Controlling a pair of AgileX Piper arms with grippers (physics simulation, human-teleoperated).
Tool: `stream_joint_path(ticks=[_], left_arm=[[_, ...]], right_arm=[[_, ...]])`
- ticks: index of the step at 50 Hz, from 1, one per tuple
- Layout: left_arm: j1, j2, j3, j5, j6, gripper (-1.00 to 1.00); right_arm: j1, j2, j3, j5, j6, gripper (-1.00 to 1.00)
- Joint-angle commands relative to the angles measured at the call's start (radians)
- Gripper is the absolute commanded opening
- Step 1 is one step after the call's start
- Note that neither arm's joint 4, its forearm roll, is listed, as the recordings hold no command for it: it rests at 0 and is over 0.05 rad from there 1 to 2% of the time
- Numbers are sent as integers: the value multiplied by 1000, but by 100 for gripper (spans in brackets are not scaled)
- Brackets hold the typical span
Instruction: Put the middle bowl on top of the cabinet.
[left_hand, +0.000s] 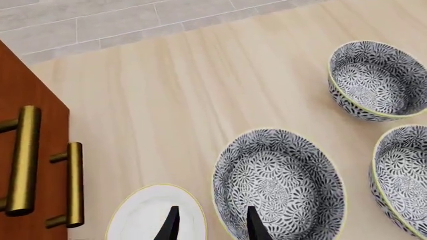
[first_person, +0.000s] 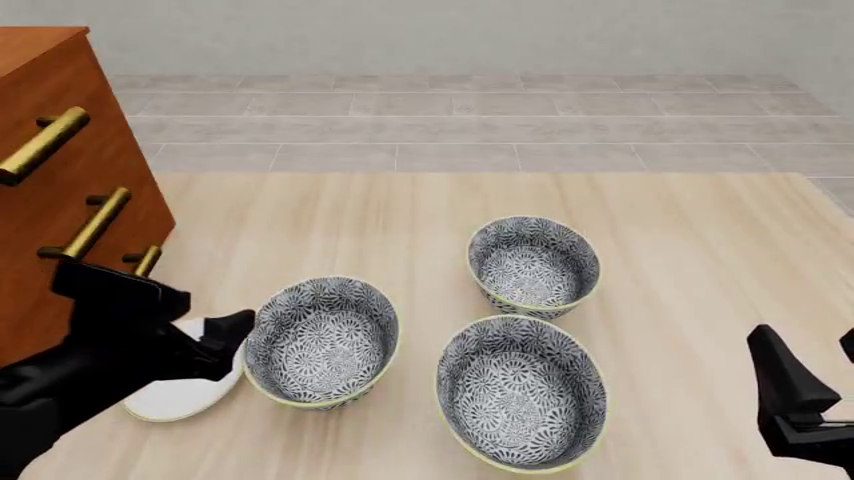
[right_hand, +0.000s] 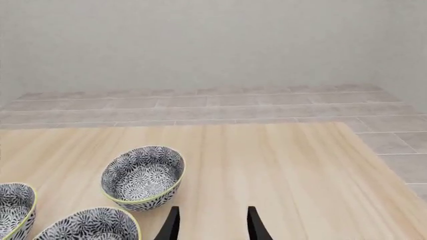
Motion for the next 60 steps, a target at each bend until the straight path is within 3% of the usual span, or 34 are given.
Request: stream_joint_path(ticks=[1, 21, 60], left_arm=[[-1, 68, 7, -47, -13, 100], [-6, 164, 7, -105, -65, 100], [-11, 309, 25, -227, -72, 100]], right_arm=[[2, 10, 0, -6, 1, 100], [5, 9, 0, -3, -2, 100], [3, 28, 0, -13, 2, 100]])
